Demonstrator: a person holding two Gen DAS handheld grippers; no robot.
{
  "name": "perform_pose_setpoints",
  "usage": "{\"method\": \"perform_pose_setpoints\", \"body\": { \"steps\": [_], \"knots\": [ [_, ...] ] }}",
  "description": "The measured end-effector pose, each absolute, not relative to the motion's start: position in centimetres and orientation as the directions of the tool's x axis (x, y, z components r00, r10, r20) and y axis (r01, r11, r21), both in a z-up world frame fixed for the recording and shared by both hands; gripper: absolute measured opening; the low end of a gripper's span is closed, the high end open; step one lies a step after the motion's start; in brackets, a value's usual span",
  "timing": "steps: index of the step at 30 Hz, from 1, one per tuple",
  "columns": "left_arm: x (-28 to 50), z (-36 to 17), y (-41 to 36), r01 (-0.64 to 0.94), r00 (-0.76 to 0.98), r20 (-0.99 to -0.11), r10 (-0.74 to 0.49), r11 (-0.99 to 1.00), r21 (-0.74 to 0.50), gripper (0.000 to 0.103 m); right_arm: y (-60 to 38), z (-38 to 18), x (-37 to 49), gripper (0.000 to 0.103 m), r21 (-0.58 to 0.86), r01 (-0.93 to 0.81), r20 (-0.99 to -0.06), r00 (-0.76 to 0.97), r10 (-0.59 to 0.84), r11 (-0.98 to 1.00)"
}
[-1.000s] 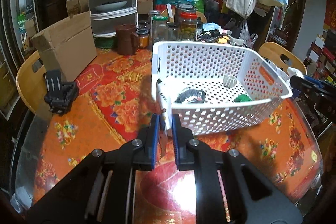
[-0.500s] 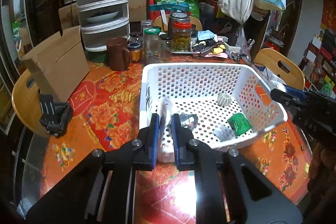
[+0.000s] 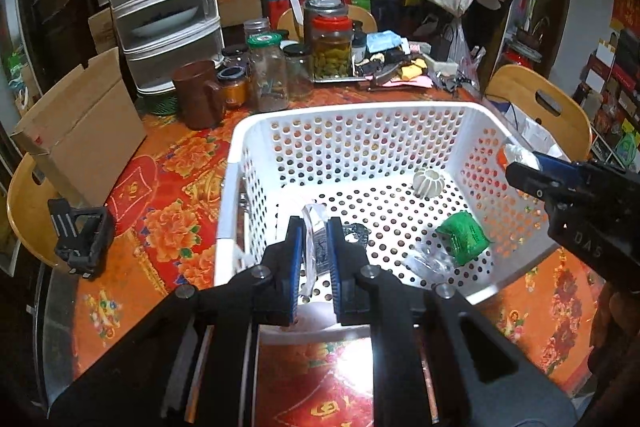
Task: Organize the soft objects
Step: 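Carry the packet and white bag over the basket and open both grippers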
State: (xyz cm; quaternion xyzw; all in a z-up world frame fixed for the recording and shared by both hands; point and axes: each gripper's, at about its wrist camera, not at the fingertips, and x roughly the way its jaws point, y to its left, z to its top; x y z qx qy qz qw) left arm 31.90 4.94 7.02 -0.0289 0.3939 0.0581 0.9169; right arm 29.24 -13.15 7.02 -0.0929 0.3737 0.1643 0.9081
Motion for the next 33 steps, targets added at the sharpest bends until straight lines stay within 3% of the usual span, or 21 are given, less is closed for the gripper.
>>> {"method": "perform_pose_setpoints", "body": {
  "steps": [33],
  "knots": [
    [36.0, 1.2, 4.0, -0.131, 0.633, -0.768, 0.094, 0.991, 0.012, 0.012, -10.9, 2.7, 32.5, 0.03, -0.052, -0.411, -0.77, 0.597, 0.225, 0.91]
  ]
}}
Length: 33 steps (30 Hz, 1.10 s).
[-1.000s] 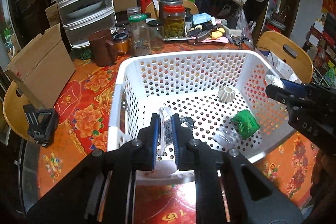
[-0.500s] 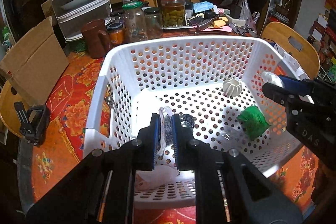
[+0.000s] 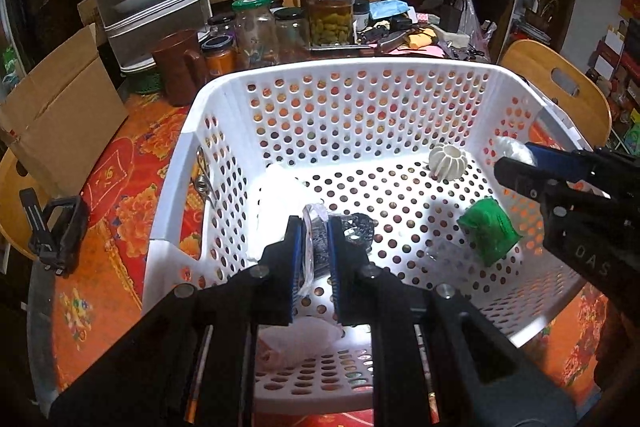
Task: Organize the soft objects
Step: 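Carry the packet and white bag over the basket and open both grippers, then withdraw both grippers from the basket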
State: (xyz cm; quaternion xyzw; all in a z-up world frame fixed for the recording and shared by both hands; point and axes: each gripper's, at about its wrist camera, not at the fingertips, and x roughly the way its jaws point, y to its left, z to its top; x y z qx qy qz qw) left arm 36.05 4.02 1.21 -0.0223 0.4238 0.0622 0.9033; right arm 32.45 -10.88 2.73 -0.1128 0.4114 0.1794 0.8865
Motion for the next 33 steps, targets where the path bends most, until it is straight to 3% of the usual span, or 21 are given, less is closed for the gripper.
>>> {"method": "perform_pose_setpoints", "body": {
  "steps": [2, 6, 8, 10, 13, 17, 21, 25, 33],
  "knots": [
    [35.9, 1.3, 3.9, -0.13, 0.638, -0.764, 0.093, 0.991, 0.012, 0.013, -10.9, 2.7, 32.4, 0.03, -0.052, -0.409, -0.769, 0.598, 0.225, 0.911],
    [35.6, 1.5, 3.9, -0.128, 0.646, -0.758, 0.09, 0.992, 0.009, 0.027, -11.1, 2.8, 32.4, 0.032, -0.029, -0.406, -0.767, 0.596, 0.24, 0.913],
    [35.4, 1.8, 3.8, -0.126, 0.654, -0.751, 0.093, 0.992, 0.013, 0.04, -11.3, 2.9, 32.3, 0.037, -0.019, -0.406, -0.766, 0.593, 0.248, 0.914],
    [34.9, 2.4, 3.8, -0.124, 0.671, -0.735, 0.096, 0.992, 0.017, 0.065, -11.4, 3.2, 32.1, 0.059, -0.011, -0.406, -0.763, 0.594, 0.255, 0.914],
    [34.1, 3.6, 3.8, -0.116, 0.704, -0.704, 0.099, 0.993, 0.023, 0.082, -11.9, 3.8, 31.7, 0.067, -0.003, -0.405, -0.752, 0.604, 0.265, 0.914],
    [32.3, 5.7, 4.0, -0.087, 0.744, -0.663, 0.087, 0.996, 0.034, 0.089, -13.1, 5.2, 30.8, 0.07, 0.03, -0.403, -0.726, 0.621, 0.297, 0.915],
    [29.2, 7.9, 4.6, -0.064, 0.784, -0.616, 0.075, 0.997, 0.039, 0.102, -14.5, 6.5, 29.2, 0.083, 0.031, -0.399, -0.693, 0.652, 0.308, 0.916],
    [25.7, 8.8, 5.3, -0.06, 0.79, -0.608, 0.076, 0.997, 0.045, 0.103, -15.6, 7.2, 26.7, 0.097, 0.015, -0.393, -0.663, 0.685, 0.303, 0.919],
    [17.2, 8.2, 5.1, -0.056, 0.809, -0.583, 0.08, 0.997, 0.06, 0.103, -17.2, 8.0, 19.1, 0.099, -0.059, -0.359, -0.608, 0.753, 0.252, 0.931]
  ]
}}
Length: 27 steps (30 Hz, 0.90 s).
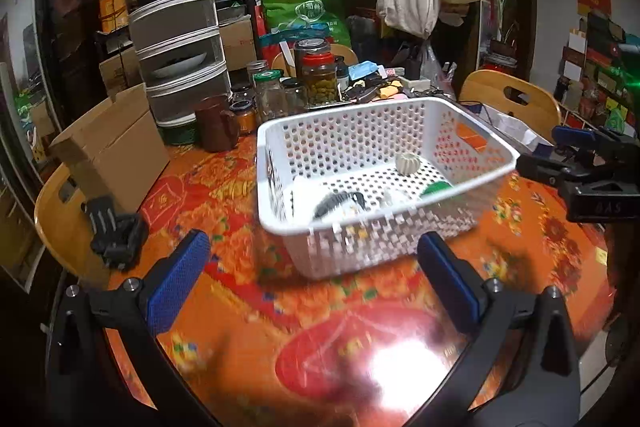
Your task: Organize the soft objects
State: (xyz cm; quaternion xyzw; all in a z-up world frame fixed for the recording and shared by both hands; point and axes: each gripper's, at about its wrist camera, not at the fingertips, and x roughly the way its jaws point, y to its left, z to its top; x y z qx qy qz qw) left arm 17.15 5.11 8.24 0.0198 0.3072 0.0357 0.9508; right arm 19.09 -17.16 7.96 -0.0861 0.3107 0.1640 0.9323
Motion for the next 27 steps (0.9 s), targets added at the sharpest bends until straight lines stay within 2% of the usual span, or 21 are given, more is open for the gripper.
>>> {"method": "perform_pose_setpoints", "body": {
  "steps": [6, 14, 21, 27],
  "knots": [
    [9.7, 7.9, 5.4, -0.075, 0.833, -0.551, 0.055, 0.997, -0.013, 0.103, -17.6, 8.1, 11.7, 0.099, -0.083, -0.366, -0.569, 0.781, 0.258, 0.927],
    [1.9, 8.2, 4.9, -0.107, 0.831, -0.551, 0.08, 0.994, -0.018, 0.103, -17.1, 8.2, 3.8, 0.099, -0.106, -0.389, -0.548, 0.791, 0.273, 0.915],
    [-2.6, 8.7, 4.0, -0.124, 0.834, -0.547, 0.071, 0.99, -0.06, 0.103, -18.8, 9.1, -1.6, 0.099, -0.069, -0.365, -0.51, 0.813, 0.281, 0.929],
    [-3.1, 9.4, 1.9, -0.113, 0.835, -0.547, 0.064, 0.992, -0.056, 0.103, -19.7, 9.7, -2.6, 0.099, -0.066, -0.329, -0.5, 0.828, 0.254, 0.942]
  ]
}}
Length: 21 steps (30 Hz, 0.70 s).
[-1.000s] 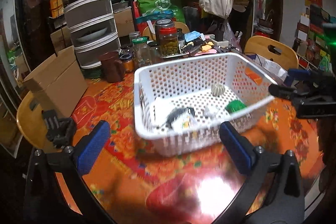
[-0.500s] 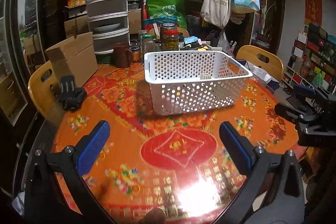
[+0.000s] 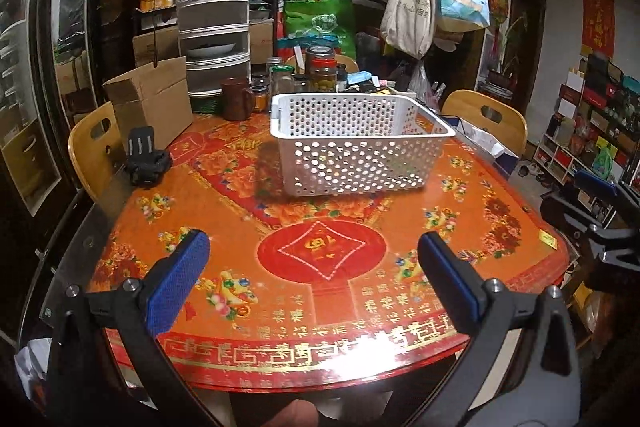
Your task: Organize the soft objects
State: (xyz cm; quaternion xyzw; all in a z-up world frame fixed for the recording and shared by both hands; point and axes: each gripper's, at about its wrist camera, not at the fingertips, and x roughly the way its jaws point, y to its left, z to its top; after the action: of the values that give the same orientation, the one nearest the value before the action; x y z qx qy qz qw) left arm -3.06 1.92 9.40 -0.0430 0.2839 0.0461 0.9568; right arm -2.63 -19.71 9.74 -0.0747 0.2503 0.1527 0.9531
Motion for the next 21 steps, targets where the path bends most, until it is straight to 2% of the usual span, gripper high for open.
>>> {"method": "perform_pose_setpoints", "body": {
  "steps": [21],
  "knots": [
    [-2.4, 10.1, 0.9, -0.119, 0.84, -0.536, 0.076, 0.992, -0.045, 0.103, -21.0, 9.2, -2.3, 0.099, -0.032, -0.325, -0.516, 0.815, 0.262, 0.945]
  ]
}}
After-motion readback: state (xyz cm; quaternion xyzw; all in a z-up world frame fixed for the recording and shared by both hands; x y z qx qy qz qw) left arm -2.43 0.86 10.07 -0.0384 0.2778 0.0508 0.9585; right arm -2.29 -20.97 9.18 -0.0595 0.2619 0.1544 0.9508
